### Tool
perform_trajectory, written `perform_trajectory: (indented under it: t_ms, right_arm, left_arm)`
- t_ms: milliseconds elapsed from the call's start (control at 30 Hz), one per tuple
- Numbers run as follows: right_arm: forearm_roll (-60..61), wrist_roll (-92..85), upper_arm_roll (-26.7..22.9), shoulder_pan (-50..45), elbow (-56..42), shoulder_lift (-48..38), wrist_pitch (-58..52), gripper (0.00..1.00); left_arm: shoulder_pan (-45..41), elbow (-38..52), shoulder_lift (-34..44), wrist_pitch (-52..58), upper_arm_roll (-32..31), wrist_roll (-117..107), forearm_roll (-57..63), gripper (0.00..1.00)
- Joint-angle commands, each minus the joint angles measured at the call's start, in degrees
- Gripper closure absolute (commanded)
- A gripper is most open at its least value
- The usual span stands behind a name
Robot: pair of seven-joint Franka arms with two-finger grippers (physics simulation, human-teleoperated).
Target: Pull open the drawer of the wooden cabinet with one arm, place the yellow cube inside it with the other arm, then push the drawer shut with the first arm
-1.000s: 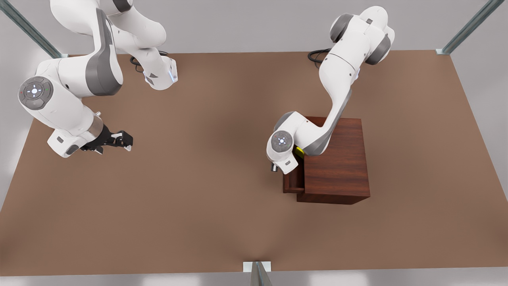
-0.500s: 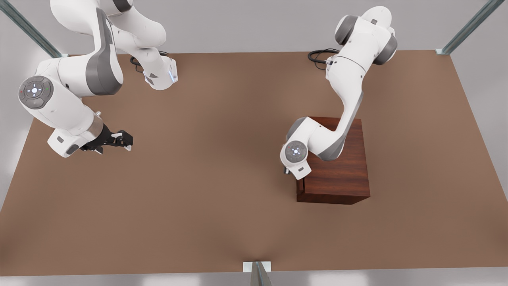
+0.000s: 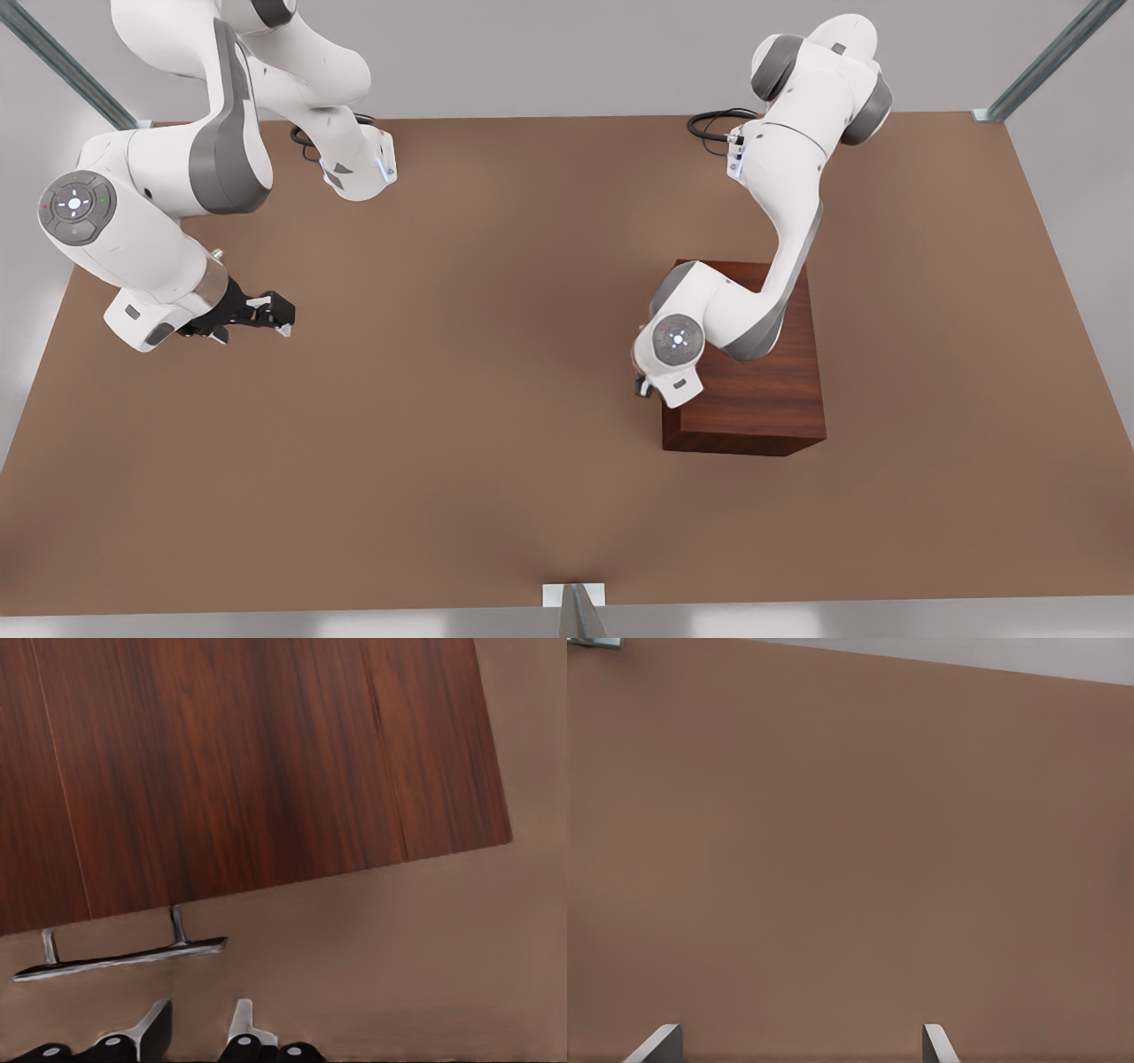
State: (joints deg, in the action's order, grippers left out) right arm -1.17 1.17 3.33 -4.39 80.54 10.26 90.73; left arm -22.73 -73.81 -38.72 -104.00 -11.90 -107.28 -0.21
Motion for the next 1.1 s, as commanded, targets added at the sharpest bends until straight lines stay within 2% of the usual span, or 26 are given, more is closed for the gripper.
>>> perform_trajectory:
  t_ms: [0, 67, 200, 267, 300, 367, 400, 433, 1067]
  right_arm:
    - [0.0, -0.3, 0.0, -0.1, 0.0, -0.1, 0.0, 0.00]
    - [0.0, -0.2, 0.0, -0.3, -0.1, -0.1, 0.0, 0.00]
    - [0.1, -0.3, 0.0, -0.1, 0.0, -0.1, 0.0, 0.00]
    - [0.1, -0.3, 0.0, 0.0, 0.0, -0.1, 0.0, 0.00]
    - [0.0, -0.4, 0.0, 0.1, 0.0, -0.1, 0.0, 0.00]
    - [0.1, -0.4, 0.0, 0.0, 0.0, -0.1, 0.0, 0.00]
    - [0.1, -0.4, 0.0, 0.0, 0.0, -0.1, 0.0, 0.00]
    - [0.1, -0.4, 0.0, 0.0, 0.0, -0.1, 0.0, 0.00]
    - [0.0, -0.3, 0.0, 0.1, 0.0, -0.1, -0.6, 0.00]
  left_arm:
    - [0.0, 1.6, 1.3, 0.1, -0.1, -0.1, -7.0, 0.00]
    - [4.0, 2.1, 4.7, 0.7, -0.2, 1.7, -10.9, 0.00]
    - [21.0, 7.1, 6.5, 11.5, 0.2, 53.4, -9.6, 0.00]
    - [24.0, 7.1, 8.0, 13.1, 0.3, 76.8, -0.5, 0.00]
    - [25.6, 7.1, 9.5, 13.8, 0.1, 85.0, -0.3, 0.00]
    - [29.1, 7.0, 17.6, 21.0, 0.6, 105.8, -0.5, 0.00]
    - [27.4, 6.0, 22.0, 21.7, 3.5, 106.3, -0.8, 0.00]
    - [19.8, 4.1, 26.2, 24.7, 11.8, 106.5, -0.9, 0.00]
    - [18.1, 4.0, 23.7, 20.3, 11.7, 108.2, -3.0, 0.00]
